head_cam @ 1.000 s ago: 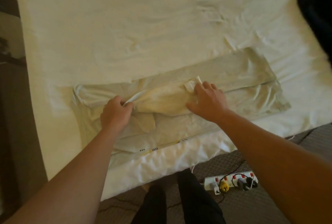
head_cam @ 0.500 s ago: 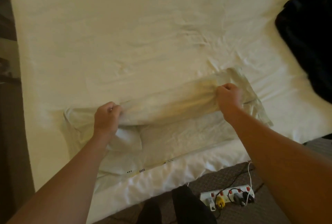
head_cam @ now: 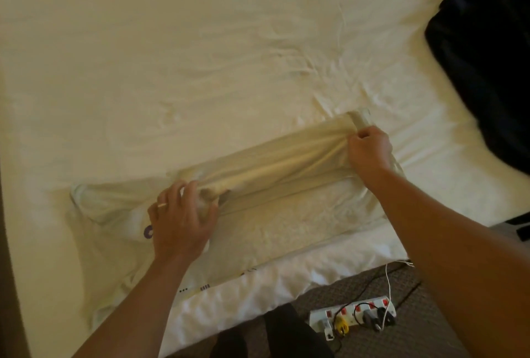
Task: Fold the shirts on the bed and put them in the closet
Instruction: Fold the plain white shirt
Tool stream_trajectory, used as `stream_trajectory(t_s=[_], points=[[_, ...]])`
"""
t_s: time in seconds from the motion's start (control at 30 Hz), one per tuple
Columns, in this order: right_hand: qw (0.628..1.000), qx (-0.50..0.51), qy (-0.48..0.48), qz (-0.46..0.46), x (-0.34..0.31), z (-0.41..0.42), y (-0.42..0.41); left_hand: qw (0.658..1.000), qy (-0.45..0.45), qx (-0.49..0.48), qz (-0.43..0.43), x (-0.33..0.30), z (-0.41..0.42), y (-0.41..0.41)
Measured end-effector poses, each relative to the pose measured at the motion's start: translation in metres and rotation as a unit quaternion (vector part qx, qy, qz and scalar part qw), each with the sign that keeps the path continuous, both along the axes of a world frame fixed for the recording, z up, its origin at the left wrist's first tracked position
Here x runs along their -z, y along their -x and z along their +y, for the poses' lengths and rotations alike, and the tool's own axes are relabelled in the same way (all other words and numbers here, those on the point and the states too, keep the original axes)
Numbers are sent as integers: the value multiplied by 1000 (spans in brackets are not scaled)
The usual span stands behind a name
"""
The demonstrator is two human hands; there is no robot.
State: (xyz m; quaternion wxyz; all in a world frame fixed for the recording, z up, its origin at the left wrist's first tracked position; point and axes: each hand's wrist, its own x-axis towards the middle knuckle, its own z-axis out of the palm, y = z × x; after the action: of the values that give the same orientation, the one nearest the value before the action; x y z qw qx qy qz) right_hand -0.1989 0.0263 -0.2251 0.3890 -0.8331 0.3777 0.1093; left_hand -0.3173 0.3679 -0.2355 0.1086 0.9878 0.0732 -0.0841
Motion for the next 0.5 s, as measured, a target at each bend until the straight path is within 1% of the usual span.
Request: stream_trajectory(t_s=[0.1, 0.23, 0.37, 0.5], points=[[1000, 7, 28, 4, 4, -14, -4, 995, -44, 63, 56, 10, 15, 13], [998, -30, 46, 22, 11, -24, -5, 987, -62, 137, 65, 16, 35, 22], [996, -64, 58, 28, 14, -26, -6, 983, -31, 151, 104, 14, 52, 20], [994, -79, 62, 35, 17, -27, -4, 974, -23, 154, 167, 12, 69, 19]])
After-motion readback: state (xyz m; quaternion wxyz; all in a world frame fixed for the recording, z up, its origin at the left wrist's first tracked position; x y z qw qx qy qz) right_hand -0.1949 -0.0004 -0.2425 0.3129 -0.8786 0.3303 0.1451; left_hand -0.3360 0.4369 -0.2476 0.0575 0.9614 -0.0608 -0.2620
